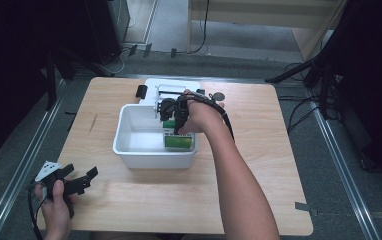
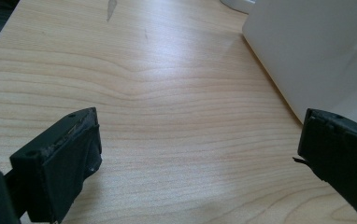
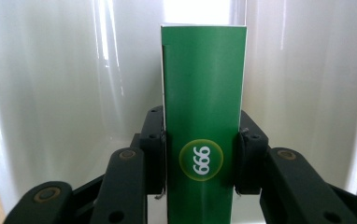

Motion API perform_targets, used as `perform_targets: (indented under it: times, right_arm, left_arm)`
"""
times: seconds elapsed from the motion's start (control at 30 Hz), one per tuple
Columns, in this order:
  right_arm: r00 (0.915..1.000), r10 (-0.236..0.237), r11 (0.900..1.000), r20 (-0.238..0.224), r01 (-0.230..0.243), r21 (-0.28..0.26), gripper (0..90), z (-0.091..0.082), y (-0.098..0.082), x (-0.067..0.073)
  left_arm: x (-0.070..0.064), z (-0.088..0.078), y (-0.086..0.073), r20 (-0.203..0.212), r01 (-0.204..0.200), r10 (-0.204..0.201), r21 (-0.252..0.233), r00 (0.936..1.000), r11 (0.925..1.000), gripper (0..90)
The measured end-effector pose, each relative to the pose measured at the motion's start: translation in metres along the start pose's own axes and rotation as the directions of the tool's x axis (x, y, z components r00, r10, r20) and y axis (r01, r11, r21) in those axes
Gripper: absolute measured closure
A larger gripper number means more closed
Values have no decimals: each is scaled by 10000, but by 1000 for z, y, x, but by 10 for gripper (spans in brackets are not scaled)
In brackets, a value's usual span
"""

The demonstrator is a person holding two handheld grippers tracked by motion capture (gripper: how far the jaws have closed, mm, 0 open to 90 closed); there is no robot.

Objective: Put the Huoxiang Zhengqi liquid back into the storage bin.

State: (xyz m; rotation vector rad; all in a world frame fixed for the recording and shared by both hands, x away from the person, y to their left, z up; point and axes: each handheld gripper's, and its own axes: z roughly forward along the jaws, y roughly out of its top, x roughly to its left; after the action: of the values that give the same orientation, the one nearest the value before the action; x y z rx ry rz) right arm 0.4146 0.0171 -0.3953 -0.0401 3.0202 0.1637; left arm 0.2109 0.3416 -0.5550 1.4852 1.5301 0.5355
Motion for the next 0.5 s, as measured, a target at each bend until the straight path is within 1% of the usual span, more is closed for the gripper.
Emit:
perform_targets:
  times: [0.2, 0.23, 0.33, 0.4, 0.43, 0.47, 0.5]
  right_arm:
    - [9999, 147, 9998, -51, -147, -105, 615, -1, 0, 0]
    - [9991, 417, 9982, -90, -420, -424, 599, -5, 0, -1]
    - [9967, 811, 9933, -100, -817, -814, 582, -13, -2, -3]
    - [9950, 990, 9887, -156, -1002, -1116, 564, -19, -3, -4]
    - [9949, 995, 9864, -146, -1006, -1298, 543, -22, -4, -4]
    - [9935, 1134, 9830, -134, -1142, -1438, 522, -25, -5, -3]
    - [9924, 1224, 9813, -118, -1228, -1484, 524, -28, -7, -4]
  left_arm:
    - [0, 0, 0, 0, 6, -6, 0, 10000, 10000, 6]
    - [0, 0, 0, 2, 29, -29, -9, 10000, 10000, 6]
    - [1, 0, 0, 19, 95, -95, -22, 10000, 10000, 6]
    - [0, 0, 0, 21, 96, -96, -12, 10000, 10000, 6]
    - [0, 0, 0, 12, 87, -87, 3, 10000, 10000, 6]
    - [1, 0, 0, 11, 63, -63, 37, 10000, 10000, 6]
    - [1, 0, 0, 11, 63, -63, 37, 10000, 10000, 6]
